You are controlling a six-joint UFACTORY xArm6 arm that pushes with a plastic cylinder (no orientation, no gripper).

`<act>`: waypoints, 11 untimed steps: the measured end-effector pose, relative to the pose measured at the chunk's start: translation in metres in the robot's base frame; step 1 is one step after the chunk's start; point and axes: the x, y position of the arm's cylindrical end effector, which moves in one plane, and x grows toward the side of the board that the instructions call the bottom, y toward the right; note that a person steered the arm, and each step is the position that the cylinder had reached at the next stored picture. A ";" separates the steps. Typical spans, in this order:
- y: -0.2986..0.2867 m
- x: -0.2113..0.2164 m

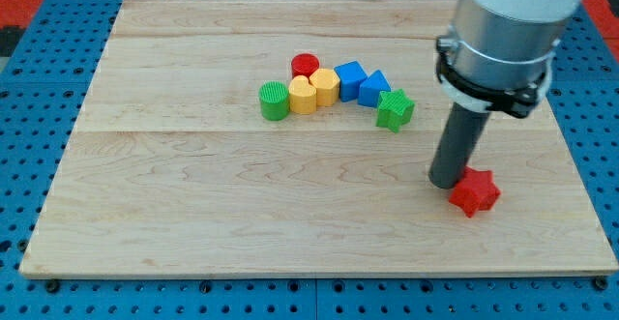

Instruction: Move the red star towards the bottom right

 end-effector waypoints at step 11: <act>0.048 0.002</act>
